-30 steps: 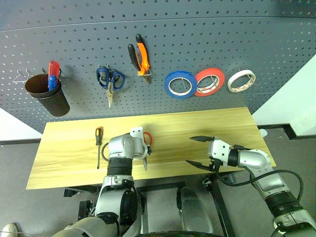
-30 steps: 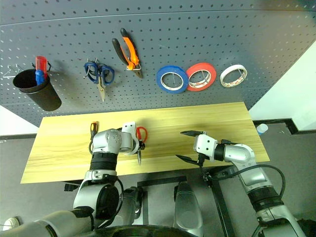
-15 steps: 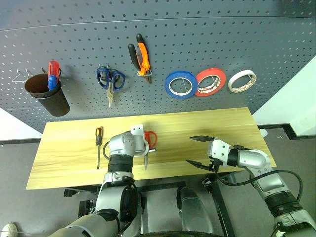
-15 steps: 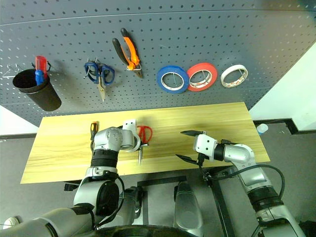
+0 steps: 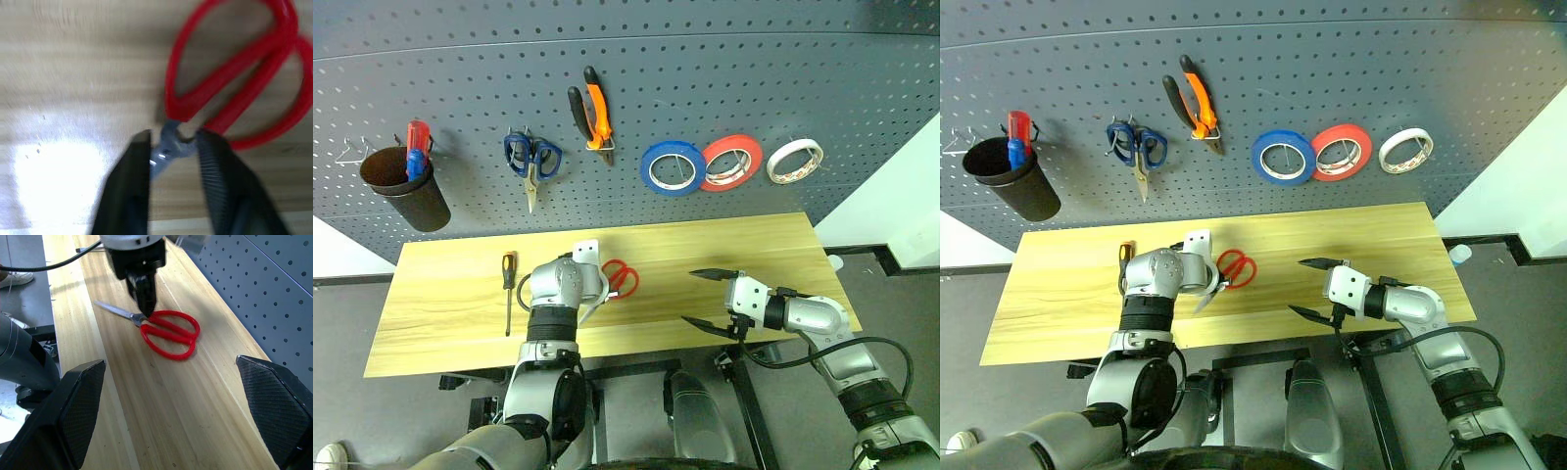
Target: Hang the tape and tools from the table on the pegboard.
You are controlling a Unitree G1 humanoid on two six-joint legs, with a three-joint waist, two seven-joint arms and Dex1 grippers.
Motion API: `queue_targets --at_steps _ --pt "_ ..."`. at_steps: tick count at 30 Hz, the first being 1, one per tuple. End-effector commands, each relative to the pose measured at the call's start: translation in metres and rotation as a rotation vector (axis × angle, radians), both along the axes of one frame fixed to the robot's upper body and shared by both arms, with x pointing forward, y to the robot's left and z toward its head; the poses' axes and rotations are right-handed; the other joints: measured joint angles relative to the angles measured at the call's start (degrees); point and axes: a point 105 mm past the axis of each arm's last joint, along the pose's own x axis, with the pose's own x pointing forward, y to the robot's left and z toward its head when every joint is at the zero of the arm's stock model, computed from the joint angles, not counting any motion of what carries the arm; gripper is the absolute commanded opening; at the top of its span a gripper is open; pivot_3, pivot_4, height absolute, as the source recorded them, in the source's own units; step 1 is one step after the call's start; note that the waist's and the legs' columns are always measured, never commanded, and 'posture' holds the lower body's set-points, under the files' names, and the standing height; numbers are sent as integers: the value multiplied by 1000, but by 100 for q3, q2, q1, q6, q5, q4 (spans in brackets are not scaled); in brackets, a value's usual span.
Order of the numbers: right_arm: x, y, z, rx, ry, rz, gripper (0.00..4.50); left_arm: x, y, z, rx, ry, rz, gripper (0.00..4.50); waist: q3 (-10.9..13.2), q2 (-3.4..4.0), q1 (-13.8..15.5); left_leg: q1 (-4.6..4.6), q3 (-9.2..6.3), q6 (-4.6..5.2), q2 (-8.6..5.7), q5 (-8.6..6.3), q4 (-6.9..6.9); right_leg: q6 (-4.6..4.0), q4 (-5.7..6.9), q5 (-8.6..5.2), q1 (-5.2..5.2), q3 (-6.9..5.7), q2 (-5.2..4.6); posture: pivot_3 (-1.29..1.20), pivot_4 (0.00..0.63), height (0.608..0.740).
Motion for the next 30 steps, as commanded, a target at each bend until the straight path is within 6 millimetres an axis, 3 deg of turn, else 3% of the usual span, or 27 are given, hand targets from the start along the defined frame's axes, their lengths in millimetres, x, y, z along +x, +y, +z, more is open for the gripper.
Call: queue_targets --at_steps 1,6,16,23,30 --pt "0 0 8 18 -34 -2 4500 -5 -52 24 -96 -55 -120 2756 0 0 0 0 0 0 0 0 0 0 -1 0 0 0 0 -104 206 733" --pt "0 -1 7 18 -32 -7 4500 -7 -51 23 -66 -40 -151 4433 0 0 -5 0 0 0 0 0 -1 0 0 0 -1 0 0 -102 207 733" --pt "4 -1 7 20 -41 -16 4500 -4 -47 22 88 -45 -372 4471 2 -2 -1 -2 1 1 0 -1 0 0 -2 0 -1 0 0 -96 212 733" --pt "5 1 7 35 -58 -39 4500 7 -28 21 199 -52 -474 4471 1 -1 -113 0 3 1 1 -1 -9 0 -3 0 -5 1 0 -118 203 733" --pt "4 -1 5 42 -61 -63 4500 1 -5 18 229 -4 -510 4471 1 0 -137 -1 3 2 1 -1 -7 1 -2 0 -4 2 0 -127 198 733"
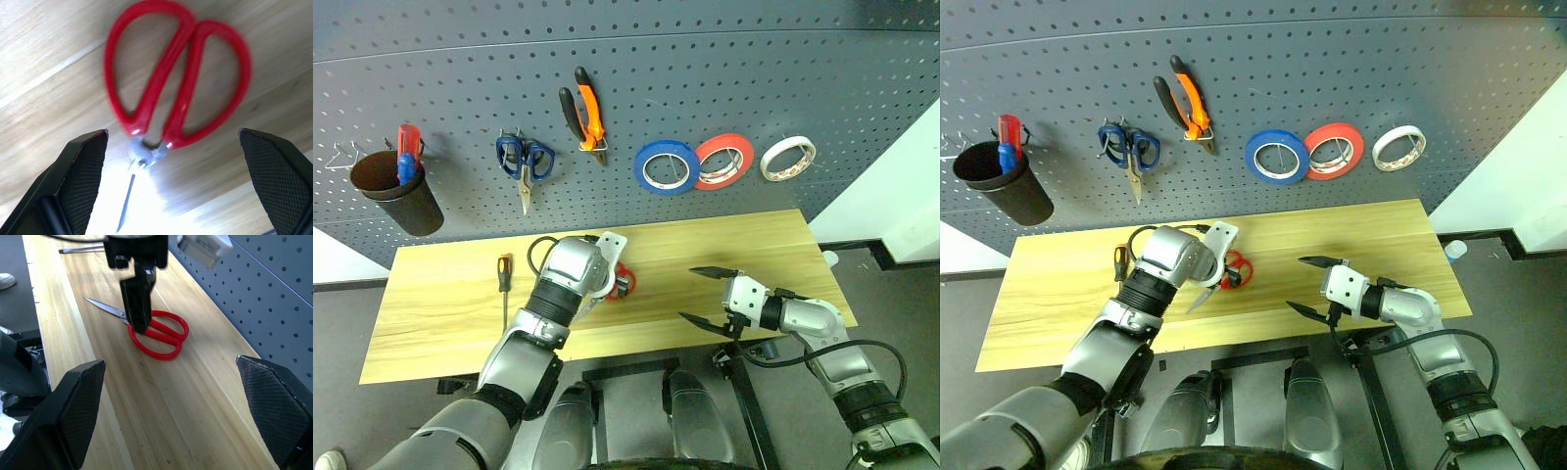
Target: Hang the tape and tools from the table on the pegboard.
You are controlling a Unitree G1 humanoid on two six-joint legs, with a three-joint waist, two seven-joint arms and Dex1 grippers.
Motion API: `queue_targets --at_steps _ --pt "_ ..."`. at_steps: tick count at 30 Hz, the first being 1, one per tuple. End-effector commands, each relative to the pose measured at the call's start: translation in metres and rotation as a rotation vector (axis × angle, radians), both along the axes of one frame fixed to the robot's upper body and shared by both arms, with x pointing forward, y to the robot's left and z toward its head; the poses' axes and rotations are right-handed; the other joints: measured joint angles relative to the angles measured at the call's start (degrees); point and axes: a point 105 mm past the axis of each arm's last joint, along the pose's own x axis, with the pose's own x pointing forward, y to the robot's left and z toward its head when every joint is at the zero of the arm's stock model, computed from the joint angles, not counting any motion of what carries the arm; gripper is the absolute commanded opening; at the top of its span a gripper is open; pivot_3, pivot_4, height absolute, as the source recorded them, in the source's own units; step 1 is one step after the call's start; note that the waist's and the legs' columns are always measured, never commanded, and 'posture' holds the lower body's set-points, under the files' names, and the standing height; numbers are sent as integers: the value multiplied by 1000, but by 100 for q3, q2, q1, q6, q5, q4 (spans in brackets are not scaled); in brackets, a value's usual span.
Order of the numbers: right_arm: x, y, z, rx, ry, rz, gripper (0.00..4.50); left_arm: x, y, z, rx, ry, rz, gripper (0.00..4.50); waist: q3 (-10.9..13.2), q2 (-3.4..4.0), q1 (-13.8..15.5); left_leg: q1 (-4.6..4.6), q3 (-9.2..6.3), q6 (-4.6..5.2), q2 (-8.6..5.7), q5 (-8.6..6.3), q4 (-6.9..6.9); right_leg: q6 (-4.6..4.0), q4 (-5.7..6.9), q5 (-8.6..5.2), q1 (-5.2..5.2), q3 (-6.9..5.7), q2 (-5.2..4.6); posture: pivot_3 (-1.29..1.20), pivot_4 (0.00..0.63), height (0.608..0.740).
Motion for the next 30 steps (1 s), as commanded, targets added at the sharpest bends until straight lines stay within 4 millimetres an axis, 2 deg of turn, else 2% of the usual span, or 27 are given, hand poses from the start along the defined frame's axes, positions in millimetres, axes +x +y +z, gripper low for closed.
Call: queue_targets --at_steps 1,6,15,22,30 --pt "1 -2 7 15 -42 -15 4500 -4 -1 3 4 -3 -49 4471 0 0 0 0 0 0 0 0 0 0 0 0 0 0 0 -127 198 733" --pt "3 -1 8 21 -46 -19 4500 -11 7 -8 20 43 -41 4471 -1 1 -5 2 0 0 0 0 1 0 2 0 0 1 0 -124 195 733" --pt "5 -1 9 21 -52 -21 4500 -10 22 -22 61 63 -12 4471 -1 2 -1 3 0 0 0 0 2 -1 3 1 1 3 0 -124 191 733" --pt "5 -1 9 23 -52 -23 4500 -10 21 -32 60 78 -16 4471 -2 3 0 2 0 0 0 0 3 0 3 1 1 3 0 -126 190 733" --pt "5 0 8 26 -54 -30 4500 -4 24 -33 65 69 -20 4471 -6 9 -5 14 1 0 0 1 8 1 9 2 10 3 0 -132 184 733"
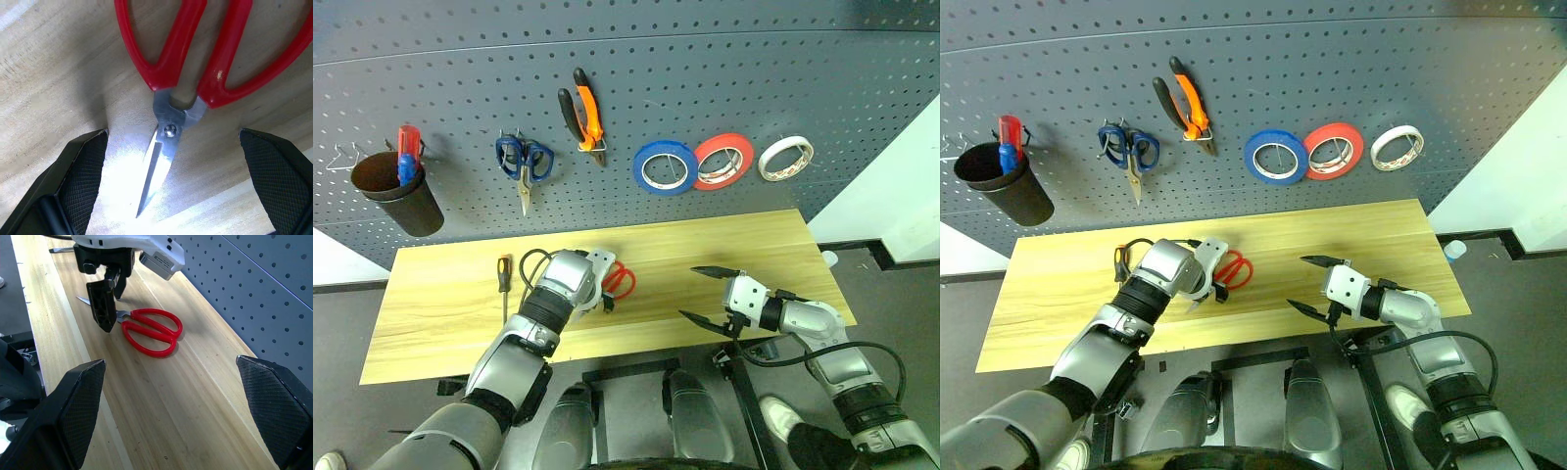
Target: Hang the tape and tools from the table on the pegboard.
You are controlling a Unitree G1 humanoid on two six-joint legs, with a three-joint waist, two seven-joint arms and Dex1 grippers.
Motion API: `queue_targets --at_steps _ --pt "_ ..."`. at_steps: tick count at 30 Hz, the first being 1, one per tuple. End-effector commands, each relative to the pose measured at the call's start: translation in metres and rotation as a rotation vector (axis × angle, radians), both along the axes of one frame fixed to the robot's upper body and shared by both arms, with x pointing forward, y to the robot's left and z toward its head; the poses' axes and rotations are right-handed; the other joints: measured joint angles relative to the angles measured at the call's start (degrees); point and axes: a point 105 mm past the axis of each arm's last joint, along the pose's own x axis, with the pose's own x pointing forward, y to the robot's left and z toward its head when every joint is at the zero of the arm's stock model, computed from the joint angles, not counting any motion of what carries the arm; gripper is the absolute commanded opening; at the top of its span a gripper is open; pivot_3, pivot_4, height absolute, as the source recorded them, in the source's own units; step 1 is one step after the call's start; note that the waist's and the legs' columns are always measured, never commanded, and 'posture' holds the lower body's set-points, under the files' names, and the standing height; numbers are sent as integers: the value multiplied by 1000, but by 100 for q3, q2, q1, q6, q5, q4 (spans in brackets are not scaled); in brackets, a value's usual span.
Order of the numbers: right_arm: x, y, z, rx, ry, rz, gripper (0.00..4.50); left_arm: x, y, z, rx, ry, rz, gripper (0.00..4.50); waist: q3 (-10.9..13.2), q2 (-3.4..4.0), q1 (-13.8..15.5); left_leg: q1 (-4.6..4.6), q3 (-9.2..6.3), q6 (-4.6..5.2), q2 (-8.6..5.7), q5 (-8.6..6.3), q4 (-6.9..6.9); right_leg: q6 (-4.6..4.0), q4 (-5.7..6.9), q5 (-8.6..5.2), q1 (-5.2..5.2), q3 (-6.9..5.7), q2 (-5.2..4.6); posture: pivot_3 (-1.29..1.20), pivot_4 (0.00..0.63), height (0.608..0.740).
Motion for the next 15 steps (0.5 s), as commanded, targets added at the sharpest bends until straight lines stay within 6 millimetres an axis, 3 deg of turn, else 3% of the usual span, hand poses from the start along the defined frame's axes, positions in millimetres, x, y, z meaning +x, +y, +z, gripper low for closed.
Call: queue_targets --at_steps 1,3,6,15 --pt "3 1 8 15 -46 -5 4500 2 2 -1 6 2 -5 4471 0 0 0 0 0 0 0 0 0 0 0 0 0 0 0 -132 184 733" --pt "4 1 8 15 -47 -8 4500 2 1 -1 3 4 -7 4471 0 1 0 0 0 0 0 0 0 0 0 0 0 0 0 -132 183 733" --pt "4 1 8 16 -51 -11 4500 2 1 0 -1 2 -14 3888 0 1 0 -1 0 0 0 0 0 1 -1 1 0 0 0 -131 182 733" --pt "8 1 10 19 -68 -17 4500 0 1 0 21 2 -38 884 0 1 2 -2 0 0 0 0 -1 1 -1 1 -1 1 0 -126 176 733"
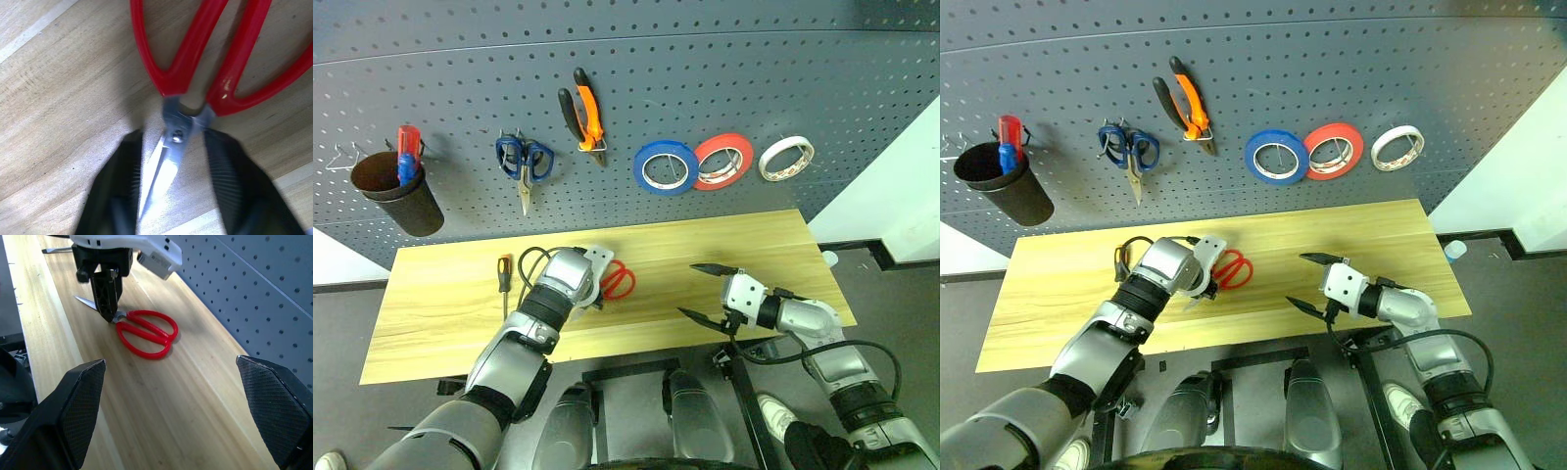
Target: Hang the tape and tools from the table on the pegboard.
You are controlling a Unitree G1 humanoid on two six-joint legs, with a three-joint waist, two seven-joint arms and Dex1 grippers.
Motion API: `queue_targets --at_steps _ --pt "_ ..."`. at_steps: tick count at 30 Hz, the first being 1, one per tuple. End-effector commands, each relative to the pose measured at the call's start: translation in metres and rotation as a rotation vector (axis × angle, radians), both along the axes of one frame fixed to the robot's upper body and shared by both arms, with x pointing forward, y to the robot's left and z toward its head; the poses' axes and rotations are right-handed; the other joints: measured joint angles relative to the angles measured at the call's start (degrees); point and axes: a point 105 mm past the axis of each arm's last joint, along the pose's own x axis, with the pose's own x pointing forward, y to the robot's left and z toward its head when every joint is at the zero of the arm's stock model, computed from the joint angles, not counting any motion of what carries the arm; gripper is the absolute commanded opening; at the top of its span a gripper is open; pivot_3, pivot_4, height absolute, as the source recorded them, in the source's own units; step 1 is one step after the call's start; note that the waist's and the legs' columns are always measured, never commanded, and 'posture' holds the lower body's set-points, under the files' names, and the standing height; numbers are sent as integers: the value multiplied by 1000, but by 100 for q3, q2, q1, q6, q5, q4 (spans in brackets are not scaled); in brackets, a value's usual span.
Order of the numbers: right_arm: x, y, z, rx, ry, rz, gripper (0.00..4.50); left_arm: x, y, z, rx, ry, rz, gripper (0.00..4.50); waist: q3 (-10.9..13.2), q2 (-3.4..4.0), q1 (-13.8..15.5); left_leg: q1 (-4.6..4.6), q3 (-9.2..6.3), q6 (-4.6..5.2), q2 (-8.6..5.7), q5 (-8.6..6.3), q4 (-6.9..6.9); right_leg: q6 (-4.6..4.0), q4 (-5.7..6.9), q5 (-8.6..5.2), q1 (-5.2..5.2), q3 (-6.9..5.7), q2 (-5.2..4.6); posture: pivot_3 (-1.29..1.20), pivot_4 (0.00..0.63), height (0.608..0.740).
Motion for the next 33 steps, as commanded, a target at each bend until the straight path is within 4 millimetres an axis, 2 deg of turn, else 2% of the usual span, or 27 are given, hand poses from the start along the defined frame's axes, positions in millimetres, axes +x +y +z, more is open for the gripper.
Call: queue_targets --at_steps 1,2,13,17,24,27,33 --pt "4 -2 8 16 -41 -10 4500 -3 -1 -1 19 6 -25 533 0 0 0 0 0 0 0 0 0 0 0 0 0 0 0 -126 176 733" --pt "4 -2 8 17 -42 -10 4500 -4 0 -1 27 10 -25 297 0 0 0 0 0 0 0 0 0 0 0 0 0 0 0 -126 176 733" --pt "4 -1 8 18 -48 -10 4500 -2 -1 4 -2 -19 -32 260 0 0 1 0 0 0 0 0 0 -1 0 1 0 1 0 -128 173 733" --pt "3 1 13 27 -55 0 4500 2 2 16 -29 -110 -54 260 0 0 -14 0 0 0 0 0 0 -2 1 2 -2 2 0 -140 173 733" --pt "-6 12 42 178 17 73 4500 -16 31 41 -167 -264 -34 260 0 1 -8 0 6 0 3 0 -1 -22 6 15 -8 12 1 -132 176 733" --pt "-9 18 53 212 53 110 4500 -21 47 62 -227 -427 -84 260 0 1 -4 -2 6 0 3 0 0 -23 5 15 -8 12 1 -115 177 733" --pt "-15 28 68 234 78 189 4500 -53 82 90 -428 -672 -114 260 -2 4 4 -2 8 3 5 -2 -2 -29 2 13 -9 14 0 -86 171 733"
